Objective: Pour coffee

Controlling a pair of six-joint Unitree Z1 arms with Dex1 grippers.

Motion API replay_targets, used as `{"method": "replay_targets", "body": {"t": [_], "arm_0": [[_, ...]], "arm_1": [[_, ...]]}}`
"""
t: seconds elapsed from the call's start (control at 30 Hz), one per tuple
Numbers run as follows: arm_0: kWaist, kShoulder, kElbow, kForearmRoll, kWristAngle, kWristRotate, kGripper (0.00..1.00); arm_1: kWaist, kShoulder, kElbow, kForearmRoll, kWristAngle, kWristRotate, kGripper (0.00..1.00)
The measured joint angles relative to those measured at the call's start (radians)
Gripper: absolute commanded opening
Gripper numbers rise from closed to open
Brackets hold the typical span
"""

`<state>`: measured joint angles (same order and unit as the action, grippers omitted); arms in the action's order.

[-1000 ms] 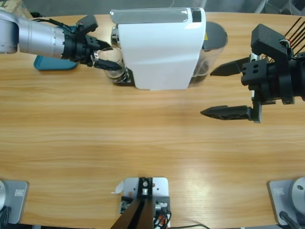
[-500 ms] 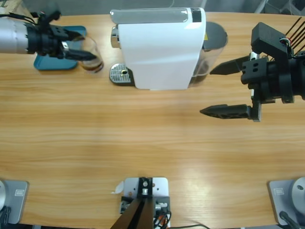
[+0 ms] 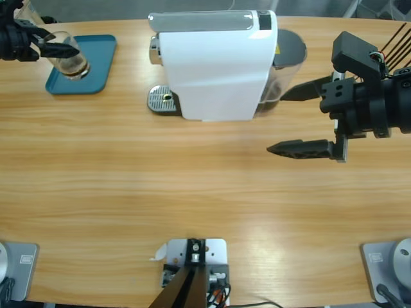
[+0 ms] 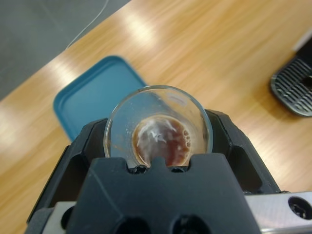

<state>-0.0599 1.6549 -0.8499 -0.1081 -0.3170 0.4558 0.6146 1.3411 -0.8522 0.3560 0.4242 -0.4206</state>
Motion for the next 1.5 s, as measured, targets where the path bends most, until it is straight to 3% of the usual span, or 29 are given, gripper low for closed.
{"method": "replay_targets", "body": {"t": [0.4,1.13,1.17,1.23,1.3,1.5], "arm_0": [[0.045,0.122,-0.044,-0.042,0.141,-0.099,0.427],[0.042,0.262,-0.153,-0.042,0.149,-0.143,0.443],[0.040,0.265,-0.153,-0.042,0.149,-0.143,0.477],[0.034,0.267,-0.154,-0.042,0.149,-0.143,0.822],[0.029,0.268,-0.157,-0.042,0.149,-0.143,0.981],[0.013,0.269,-0.157,-0.042,0.149,-0.143,1.000]], "arm_1": [[0.000,0.004,0.000,0.000,0.000,0.000,1.000],[0.000,0.028,0.000,-0.003,0.011,0.000,1.000],[0.000,0.028,0.000,-0.003,0.011,0.000,1.000],[0.000,0.028,0.000,-0.003,0.011,0.000,1.000],[0.000,0.028,0.000,-0.003,0.011,0.000,1.000],[0.000,0.028,0.000,-0.003,0.011,0.000,1.000]]}}
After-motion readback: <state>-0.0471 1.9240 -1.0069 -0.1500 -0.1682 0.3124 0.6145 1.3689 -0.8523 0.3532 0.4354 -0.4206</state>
